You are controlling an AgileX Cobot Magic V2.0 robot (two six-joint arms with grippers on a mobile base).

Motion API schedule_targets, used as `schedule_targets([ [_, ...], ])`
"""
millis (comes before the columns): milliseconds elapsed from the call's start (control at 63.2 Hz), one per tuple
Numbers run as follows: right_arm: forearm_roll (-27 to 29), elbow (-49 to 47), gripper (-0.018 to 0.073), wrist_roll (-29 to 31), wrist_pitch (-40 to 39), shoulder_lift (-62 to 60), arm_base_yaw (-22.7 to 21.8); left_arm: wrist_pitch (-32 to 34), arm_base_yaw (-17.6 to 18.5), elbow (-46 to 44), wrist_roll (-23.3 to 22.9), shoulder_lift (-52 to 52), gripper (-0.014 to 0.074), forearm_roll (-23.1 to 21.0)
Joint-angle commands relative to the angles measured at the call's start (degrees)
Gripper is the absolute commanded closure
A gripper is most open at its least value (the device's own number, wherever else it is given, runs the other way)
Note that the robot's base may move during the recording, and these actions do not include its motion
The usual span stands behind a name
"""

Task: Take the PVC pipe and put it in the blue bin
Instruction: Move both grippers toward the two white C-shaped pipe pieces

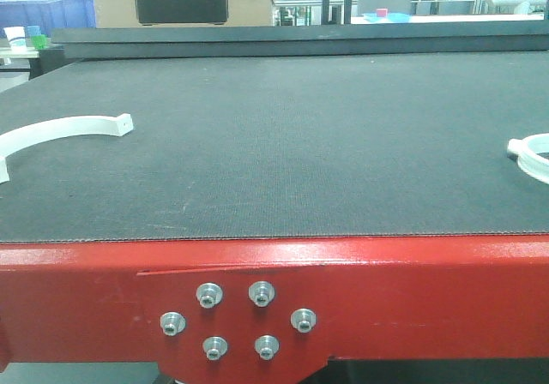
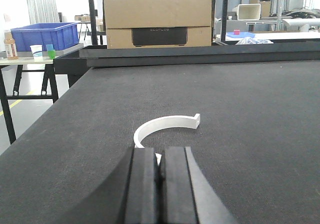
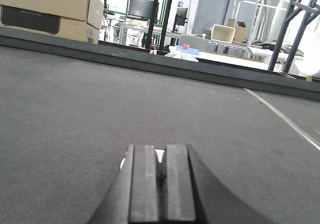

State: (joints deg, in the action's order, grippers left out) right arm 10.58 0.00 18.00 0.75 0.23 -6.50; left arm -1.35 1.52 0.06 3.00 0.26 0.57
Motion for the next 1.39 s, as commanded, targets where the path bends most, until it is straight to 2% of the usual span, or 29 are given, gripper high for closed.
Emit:
schedule_targets([
  [0,-0.39,0.0,0.0721,-0.19,-1.18,-0.23,-0.38,1.05,-0.25,-0.06,-0.05,-0.26,0.0707,-0.11],
  [285,-0.39,0.0,0.0721,-0.19,-1.77,-0.23,-0.38,1.05,-0.25,-0.06,-0.05,-0.26,0.0707,-0.11],
  [475,5.96,0.0,0.0721,-0.52,-11.57,-0.23,-0.38,1.05,-0.25,-0.06,-0.05,-0.26,0.0707,-0.11],
  [538,6.07,-0.38,0.0721,-0.52,-11.67,-0.23,-0.38,1.05,-0.25,-0.06,-0.05,-0.26,0.0707,-0.11],
  [602,6.07,-2.31,0.0721,-0.52,-9.69,-0.23,-0.38,1.05,-0.25,-0.06,-0.05,-0.26,0.0707,-0.11],
  [760,6.07,-10.22,0.0721,-0.52,2.24,-0.23,-0.38,1.05,-0.25,-0.06,-0.05,-0.26,0.0707,-0.11],
  [934,6.07,-17.28,0.0721,-0.52,8.11,-0.23,-0.38,1.05,-0.25,-0.06,-0.05,-0.26,0.0707,-0.11],
  [1235,6.17,-24.76,0.0721,-0.52,26.81,0.36,-0.38,1.05,-0.25,-0.06,-0.05,-0.26,0.0707,-0.11],
  [1377,6.17,-25.62,0.0721,-0.52,28.44,1.27,-0.38,1.05,-0.25,-0.06,-0.05,-0.26,0.0707,-0.11],
])
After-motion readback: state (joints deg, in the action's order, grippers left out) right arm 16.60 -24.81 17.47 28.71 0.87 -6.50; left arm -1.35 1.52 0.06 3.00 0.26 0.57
